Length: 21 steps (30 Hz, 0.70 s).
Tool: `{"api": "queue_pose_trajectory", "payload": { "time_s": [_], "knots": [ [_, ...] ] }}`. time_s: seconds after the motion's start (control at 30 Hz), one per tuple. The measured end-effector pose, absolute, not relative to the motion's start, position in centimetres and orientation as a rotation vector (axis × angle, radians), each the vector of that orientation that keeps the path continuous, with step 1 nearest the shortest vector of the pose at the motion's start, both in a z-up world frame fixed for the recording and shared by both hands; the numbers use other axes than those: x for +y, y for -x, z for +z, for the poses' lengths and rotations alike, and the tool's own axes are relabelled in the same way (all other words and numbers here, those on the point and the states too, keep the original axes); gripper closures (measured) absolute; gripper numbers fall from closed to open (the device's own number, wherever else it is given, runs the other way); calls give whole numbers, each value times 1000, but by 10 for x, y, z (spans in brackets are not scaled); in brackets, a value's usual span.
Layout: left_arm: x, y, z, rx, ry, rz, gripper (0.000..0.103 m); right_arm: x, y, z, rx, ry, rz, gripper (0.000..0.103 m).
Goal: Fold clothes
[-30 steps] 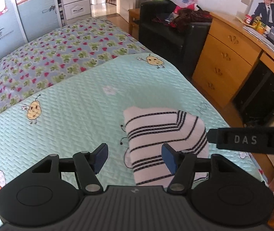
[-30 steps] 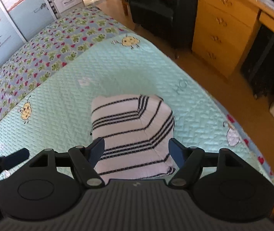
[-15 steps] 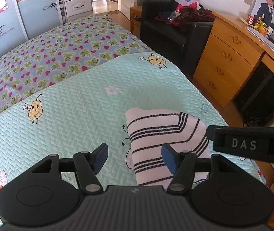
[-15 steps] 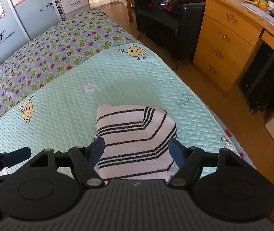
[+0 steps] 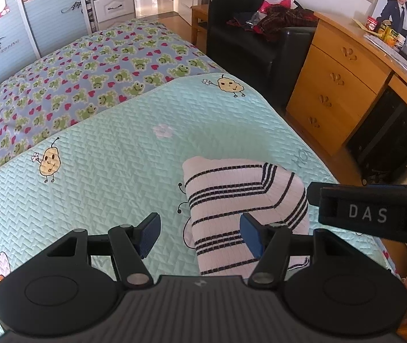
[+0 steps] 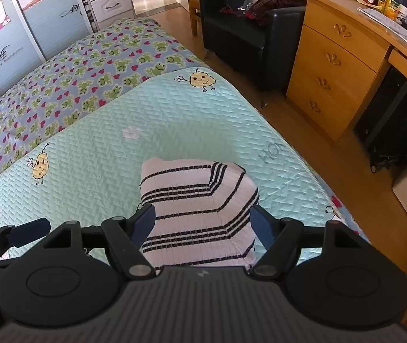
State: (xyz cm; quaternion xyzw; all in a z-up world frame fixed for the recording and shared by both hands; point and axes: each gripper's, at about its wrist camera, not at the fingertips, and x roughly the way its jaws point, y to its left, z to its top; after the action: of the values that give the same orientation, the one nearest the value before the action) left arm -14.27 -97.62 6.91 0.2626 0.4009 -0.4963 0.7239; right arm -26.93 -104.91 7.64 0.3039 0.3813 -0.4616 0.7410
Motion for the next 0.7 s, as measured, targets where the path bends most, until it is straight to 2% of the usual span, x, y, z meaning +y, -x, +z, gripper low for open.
{"api": "queue_pose_trajectory", "payload": {
  "time_s": [0.7],
  "knots": [
    [-973, 145, 53, 931, -601, -1099, 39, -1044, 274, 61, 877, -683, -1014, 29]
  ]
}}
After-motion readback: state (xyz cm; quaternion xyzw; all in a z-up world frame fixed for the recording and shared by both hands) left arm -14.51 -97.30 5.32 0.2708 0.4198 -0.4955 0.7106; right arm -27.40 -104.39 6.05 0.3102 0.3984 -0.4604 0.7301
